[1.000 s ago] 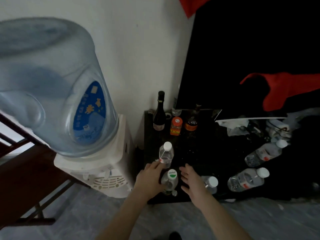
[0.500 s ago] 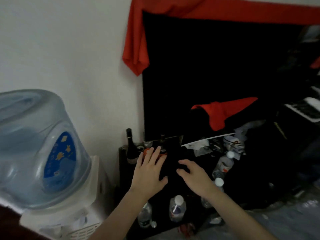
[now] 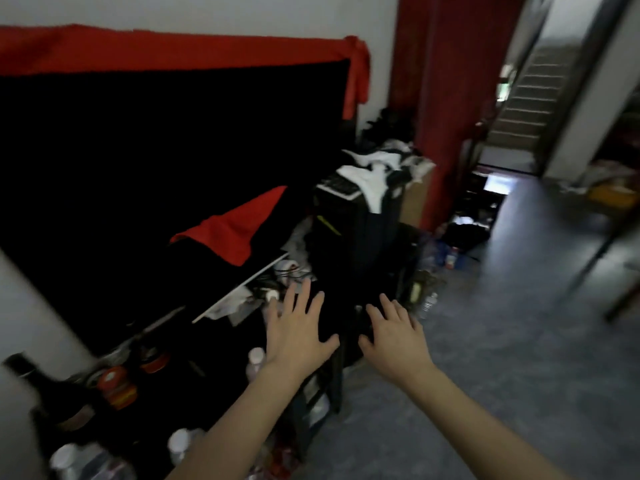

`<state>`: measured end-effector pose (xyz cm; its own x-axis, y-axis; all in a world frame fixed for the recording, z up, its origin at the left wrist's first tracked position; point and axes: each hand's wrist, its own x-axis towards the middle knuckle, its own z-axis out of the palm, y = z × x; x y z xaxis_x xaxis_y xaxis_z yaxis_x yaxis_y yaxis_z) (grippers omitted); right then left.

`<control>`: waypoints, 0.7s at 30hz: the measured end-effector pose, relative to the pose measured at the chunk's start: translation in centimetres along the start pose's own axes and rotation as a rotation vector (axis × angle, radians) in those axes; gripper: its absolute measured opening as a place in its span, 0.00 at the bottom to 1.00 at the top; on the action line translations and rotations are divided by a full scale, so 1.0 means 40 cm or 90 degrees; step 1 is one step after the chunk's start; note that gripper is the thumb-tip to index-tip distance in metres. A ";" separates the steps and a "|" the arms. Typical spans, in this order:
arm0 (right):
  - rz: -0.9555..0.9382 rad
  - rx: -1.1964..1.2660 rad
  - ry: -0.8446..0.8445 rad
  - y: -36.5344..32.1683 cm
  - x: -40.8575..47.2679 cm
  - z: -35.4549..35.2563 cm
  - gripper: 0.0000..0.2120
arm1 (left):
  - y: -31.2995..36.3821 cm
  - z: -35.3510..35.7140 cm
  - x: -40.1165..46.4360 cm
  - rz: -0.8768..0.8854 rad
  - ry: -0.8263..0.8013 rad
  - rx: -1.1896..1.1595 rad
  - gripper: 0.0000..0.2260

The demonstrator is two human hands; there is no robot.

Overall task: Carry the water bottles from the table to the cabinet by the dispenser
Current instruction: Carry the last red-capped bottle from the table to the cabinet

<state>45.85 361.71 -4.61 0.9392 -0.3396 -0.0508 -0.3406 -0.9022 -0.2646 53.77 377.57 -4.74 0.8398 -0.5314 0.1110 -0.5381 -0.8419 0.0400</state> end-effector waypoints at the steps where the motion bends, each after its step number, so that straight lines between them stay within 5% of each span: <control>1: 0.027 0.000 0.014 0.052 -0.011 -0.015 0.32 | 0.053 0.001 0.015 0.020 -0.003 -0.003 0.38; 11: 0.292 -0.048 0.098 0.502 -0.190 -0.137 0.33 | 0.553 0.016 0.104 0.215 -0.043 -0.057 0.39; 21: 0.533 -0.026 0.154 0.699 -0.378 -0.214 0.37 | 0.874 -0.007 0.150 0.436 -0.054 -0.062 0.40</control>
<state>21.77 339.33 -2.99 0.3456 -0.9384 -0.0066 -0.9205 -0.3376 -0.1970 39.97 344.97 -2.38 0.3094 -0.9487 0.0644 -0.9494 -0.3044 0.0777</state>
